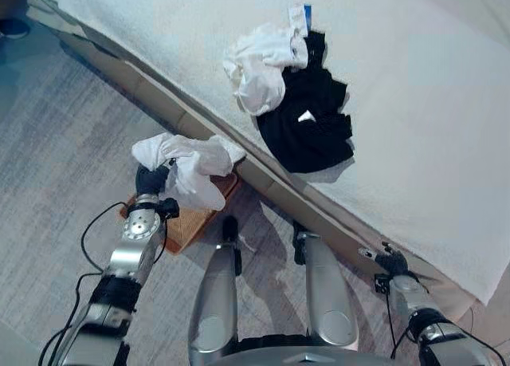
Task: Pick up clothes into the bucket
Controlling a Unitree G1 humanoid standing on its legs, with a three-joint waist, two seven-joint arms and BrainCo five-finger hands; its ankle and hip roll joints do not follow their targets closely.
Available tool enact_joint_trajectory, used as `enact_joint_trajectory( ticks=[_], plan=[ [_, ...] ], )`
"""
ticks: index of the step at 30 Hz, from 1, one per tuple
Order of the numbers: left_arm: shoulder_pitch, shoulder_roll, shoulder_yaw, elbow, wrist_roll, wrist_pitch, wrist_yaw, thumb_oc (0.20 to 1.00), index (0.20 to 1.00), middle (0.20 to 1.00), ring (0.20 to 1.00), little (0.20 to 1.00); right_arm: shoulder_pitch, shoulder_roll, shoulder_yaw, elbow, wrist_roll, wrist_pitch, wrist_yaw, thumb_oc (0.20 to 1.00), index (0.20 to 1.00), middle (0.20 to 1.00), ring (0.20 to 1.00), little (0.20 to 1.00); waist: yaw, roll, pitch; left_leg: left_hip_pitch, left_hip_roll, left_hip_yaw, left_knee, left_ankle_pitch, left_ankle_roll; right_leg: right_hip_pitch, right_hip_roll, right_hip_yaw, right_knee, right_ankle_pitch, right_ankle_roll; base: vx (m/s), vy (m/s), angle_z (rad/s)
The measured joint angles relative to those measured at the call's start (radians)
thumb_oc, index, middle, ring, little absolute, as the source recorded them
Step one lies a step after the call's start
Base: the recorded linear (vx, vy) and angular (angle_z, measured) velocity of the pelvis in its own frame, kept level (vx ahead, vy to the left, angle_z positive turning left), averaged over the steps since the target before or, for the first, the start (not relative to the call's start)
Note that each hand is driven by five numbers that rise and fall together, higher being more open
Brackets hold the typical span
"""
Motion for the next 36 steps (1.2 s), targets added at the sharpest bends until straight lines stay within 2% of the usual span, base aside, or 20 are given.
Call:
enact_joint_trajectory(
  ticks=[5, 10, 11, 13, 20, 21, 22, 25, 30, 32, 36],
  plan=[
    [-0.103, 0.000, -0.030, 0.216, 0.091, 0.022, 0.082, 0.200, 0.200, 0.200, 0.200, 0.200, -0.014, 0.001, 0.052, -0.016, 0.001, -0.026, -0.043, 1.000, 1.000, 1.000, 1.000, 1.000, -0.012, -0.018, 0.004, -0.094, 0.006, -0.007, 0.033, 0.001, 0.003, -0.080, 0.013, 0.006, -0.004, 0.003, 0.004, 0.00, 0.008, -0.04],
    [-0.172, 0.018, -0.045, 0.355, 0.094, 0.043, 0.123, 0.200, 0.200, 0.200, 0.200, 0.200, -0.046, 0.003, 0.092, -0.020, 0.002, -0.042, -0.066, 1.000, 1.000, 1.000, 1.000, 1.000, -0.036, -0.035, 0.009, -0.168, 0.011, -0.009, 0.053, 0.004, 0.007, -0.140, 0.025, 0.013, -0.010, 0.005, 0.007, 0.01, 0.011, -0.04],
    [-0.187, 0.019, -0.047, 0.391, 0.094, 0.044, 0.128, 0.200, 0.200, 0.200, 0.200, 0.200, -0.047, 0.004, 0.096, -0.032, 0.002, -0.048, -0.075, 1.000, 1.000, 1.000, 1.000, 1.000, -0.037, -0.042, 0.008, -0.179, 0.012, -0.002, 0.052, 0.009, 0.013, -0.153, 0.026, 0.020, -0.018, 0.029, 0.011, 0.08, 0.015, -0.04],
    [-0.196, 0.031, -0.048, 0.404, 0.096, 0.054, 0.136, 0.200, 0.200, 0.200, 0.200, 0.200, -0.058, 0.003, 0.113, -0.041, 0.003, -0.057, -0.078, 1.000, 1.000, 1.000, 1.000, 1.000, -0.038, -0.051, 0.008, -0.197, 0.014, 0.000, 0.052, 0.000, 0.003, -0.168, 0.028, 0.020, -0.032, 0.038, 0.009, 0.03, 0.020, -0.11],
    [-0.257, 0.080, -0.067, 0.517, 0.172, 0.096, 0.145, 0.200, 0.200, 0.200, 0.200, 0.200, -0.080, 0.006, 0.118, -0.054, 0.005, -0.063, -0.095, 1.000, 1.000, 1.000, 1.000, 1.000, -0.052, -0.070, 0.007, -0.260, 0.016, 0.005, 0.078, 0.000, -0.002, -0.221, 0.031, 0.021, -0.023, 0.059, 0.001, 0.00, 0.003, -0.01],
    [-0.257, 0.086, -0.067, 0.518, 0.173, 0.101, 0.145, 0.329, 0.329, 0.329, 0.329, 0.329, -0.084, 0.006, 0.118, -0.056, 0.006, -0.063, -0.096, 1.000, 1.000, 1.000, 1.000, 1.000, -0.055, -0.071, 0.006, -0.268, 0.017, 0.004, 0.084, -0.001, -0.002, -0.227, 0.032, 0.020, -0.022, 0.061, 0.001, 0.00, 0.000, 0.00],
    [-0.258, 0.093, -0.067, 0.534, 0.173, 0.106, 0.146, 1.000, 1.000, 1.000, 1.000, 1.000, -0.088, 0.006, 0.121, -0.057, 0.006, -0.063, -0.096, 1.000, 1.000, 1.000, 1.000, 1.000, -0.058, -0.075, 0.007, -0.278, 0.017, 0.005, 0.089, -0.004, -0.004, -0.235, 0.032, 0.021, -0.021, 0.063, 0.001, -0.01, 0.026, -0.04],
    [-0.282, 0.094, -0.068, 0.593, 0.197, 0.138, 0.151, 1.000, 1.000, 1.000, 1.000, 1.000, -0.092, 0.006, 0.131, -0.059, 0.006, -0.063, -0.097, 1.000, 1.000, 1.000, 1.000, 1.000, -0.062, -0.080, 0.006, -0.288, 0.019, 0.006, 0.102, -0.014, -0.001, -0.241, 0.034, 0.020, -0.020, 0.064, 0.000, 0.00, 0.019, -0.03],
    [-0.277, 0.106, -0.084, 0.548, 0.253, 0.166, 0.157, 1.000, 1.000, 1.000, 1.000, 1.000, -0.095, 0.005, 0.131, -0.137, 0.007, -0.062, -0.115, 1.000, 1.000, 1.000, 1.000, 1.000, -0.059, -0.081, 0.005, -0.292, 0.016, 0.006, 0.099, -0.015, 0.000, -0.242, 0.032, 0.021, -0.024, 0.064, 0.000, 0.00, 0.000, 0.00],
    [-0.287, 0.122, -0.083, 0.559, 0.274, 0.174, 0.162, 1.000, 1.000, 1.000, 1.000, 1.000, -0.095, -0.001, 0.132, -0.249, 0.006, -0.070, -0.121, 1.000, 1.000, 1.000, 1.000, 1.000, -0.064, -0.083, 0.004, -0.292, 0.017, 0.009, 0.099, -0.015, 0.000, -0.244, 0.033, 0.022, -0.028, 0.065, 0.001, -0.01, 0.026, -0.05],
    [-0.275, 0.146, -0.065, 0.542, 0.305, 0.192, 0.173, 1.000, 1.000, 1.000, 1.000, 1.000, -0.101, -0.013, 0.115, -0.522, 0.014, -0.131, -0.151, 1.000, 1.000, 1.000, 1.000, 1.000, -0.065, -0.083, 0.004, -0.291, 0.020, 0.014, 0.092, -0.012, 0.002, -0.250, 0.035, 0.026, -0.031, 0.078, 0.001, -0.05, 0.027, -0.04]
  ],
)
